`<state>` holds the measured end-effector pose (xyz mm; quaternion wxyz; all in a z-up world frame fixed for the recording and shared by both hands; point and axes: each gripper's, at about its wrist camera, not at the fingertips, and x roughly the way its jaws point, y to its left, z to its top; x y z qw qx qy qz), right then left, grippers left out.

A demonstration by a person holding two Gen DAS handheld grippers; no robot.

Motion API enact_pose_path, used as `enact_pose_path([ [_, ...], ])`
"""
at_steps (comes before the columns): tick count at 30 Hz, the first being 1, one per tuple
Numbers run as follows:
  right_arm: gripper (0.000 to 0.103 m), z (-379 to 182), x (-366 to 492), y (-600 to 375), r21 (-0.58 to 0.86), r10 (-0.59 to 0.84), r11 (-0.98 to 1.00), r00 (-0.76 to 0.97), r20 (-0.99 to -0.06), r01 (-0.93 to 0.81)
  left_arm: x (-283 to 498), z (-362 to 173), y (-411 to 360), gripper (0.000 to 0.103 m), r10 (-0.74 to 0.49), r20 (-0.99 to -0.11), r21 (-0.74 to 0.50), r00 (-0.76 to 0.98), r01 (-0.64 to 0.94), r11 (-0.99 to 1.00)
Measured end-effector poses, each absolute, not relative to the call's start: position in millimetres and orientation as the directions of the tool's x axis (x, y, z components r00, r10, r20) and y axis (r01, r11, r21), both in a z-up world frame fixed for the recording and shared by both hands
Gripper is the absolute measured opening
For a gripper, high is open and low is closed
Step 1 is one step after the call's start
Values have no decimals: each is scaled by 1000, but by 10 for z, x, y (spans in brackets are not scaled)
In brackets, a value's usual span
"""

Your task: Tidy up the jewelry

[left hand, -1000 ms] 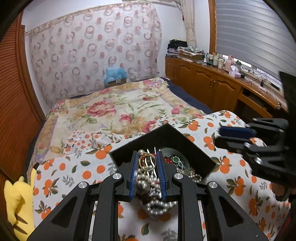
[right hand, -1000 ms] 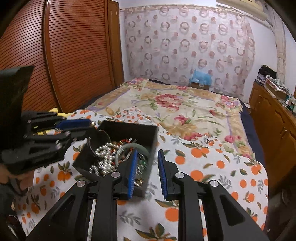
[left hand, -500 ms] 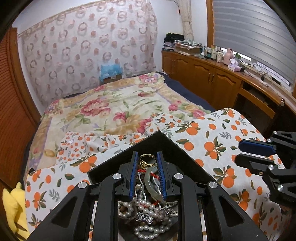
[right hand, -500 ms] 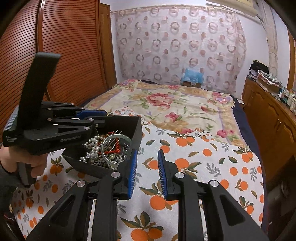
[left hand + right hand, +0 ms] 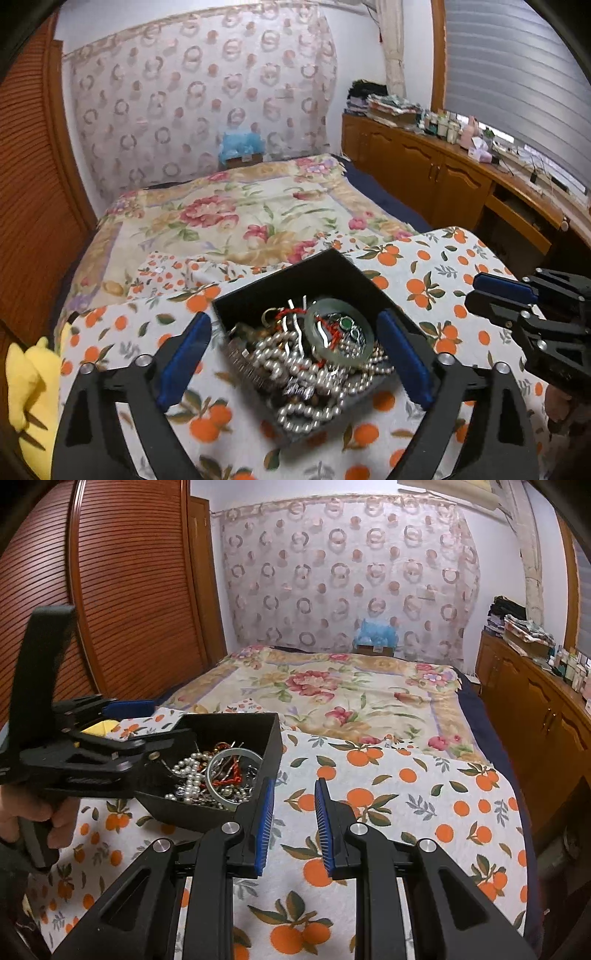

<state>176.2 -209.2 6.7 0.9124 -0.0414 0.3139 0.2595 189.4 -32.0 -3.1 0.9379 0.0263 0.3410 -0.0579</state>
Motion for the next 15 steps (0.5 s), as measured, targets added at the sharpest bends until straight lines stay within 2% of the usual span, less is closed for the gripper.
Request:
enact_pose_path([
  [2,30,74,1720,-2072,89,445,865,674,-590,-494,1799,1,-261,95,-95,-636,-11,766,115,993],
  [3,35,79,1704,-2066,96,446,867,675,-588,-490,1751,26,-240,95,-87,-631,-13,771,102,995],
  [5,37,98,1669,-2052,113,454,867,676,-580,-485,1646,64,-200,95,-70,-619,-8,782,83,997],
  [10,71,176,1551,-2044,125,444,881,708,-550,-456,1411,169,-118,95,-58,-597,-11,800,64,998],
  [15,93,282,1382,-2032,113,425,895,744,-515,-432,1176,227,-64,95,-40,-580,-5,814,46,999],
])
